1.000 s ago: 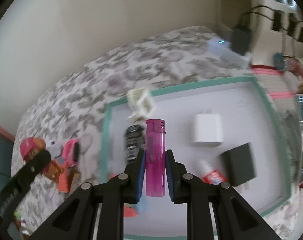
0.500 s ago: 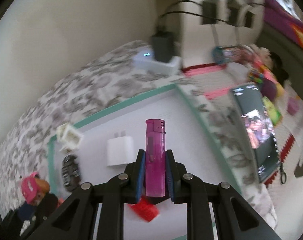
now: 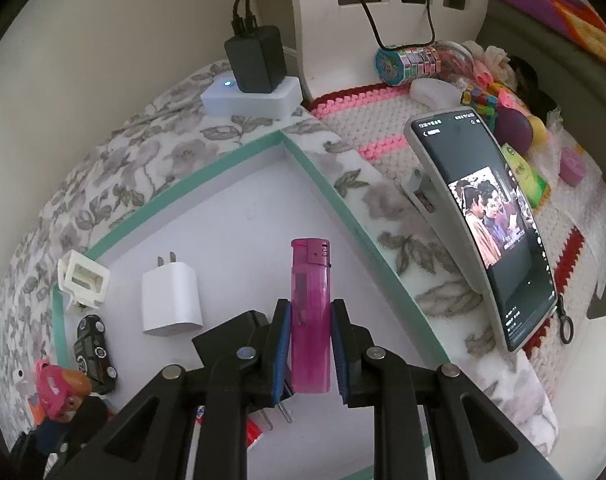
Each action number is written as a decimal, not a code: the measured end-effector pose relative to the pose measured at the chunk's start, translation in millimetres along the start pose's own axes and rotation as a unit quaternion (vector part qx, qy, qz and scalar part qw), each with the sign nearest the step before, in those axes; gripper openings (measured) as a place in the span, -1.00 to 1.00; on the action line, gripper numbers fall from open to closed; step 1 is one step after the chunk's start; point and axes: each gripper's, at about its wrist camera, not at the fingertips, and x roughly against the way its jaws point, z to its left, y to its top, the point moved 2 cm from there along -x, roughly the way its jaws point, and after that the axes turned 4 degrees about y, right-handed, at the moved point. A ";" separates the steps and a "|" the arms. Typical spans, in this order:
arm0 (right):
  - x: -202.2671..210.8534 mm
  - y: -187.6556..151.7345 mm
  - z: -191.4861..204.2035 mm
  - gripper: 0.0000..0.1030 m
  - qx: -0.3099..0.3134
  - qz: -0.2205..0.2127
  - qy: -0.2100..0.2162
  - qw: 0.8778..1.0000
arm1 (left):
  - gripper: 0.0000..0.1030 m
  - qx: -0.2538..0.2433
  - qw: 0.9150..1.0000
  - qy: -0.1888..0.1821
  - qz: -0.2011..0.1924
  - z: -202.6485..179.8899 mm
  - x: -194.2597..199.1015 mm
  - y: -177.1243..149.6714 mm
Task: Organize rigid objects
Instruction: 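Carry the lighter and puppy figure into the tray and open both grippers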
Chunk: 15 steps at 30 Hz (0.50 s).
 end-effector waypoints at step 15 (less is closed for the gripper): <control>-13.2 -7.8 2.8 -0.58 0.005 0.020 -0.019 1.000 | -0.15 -0.003 1.000 0.001 0.007 1.9 -5.7 -1.1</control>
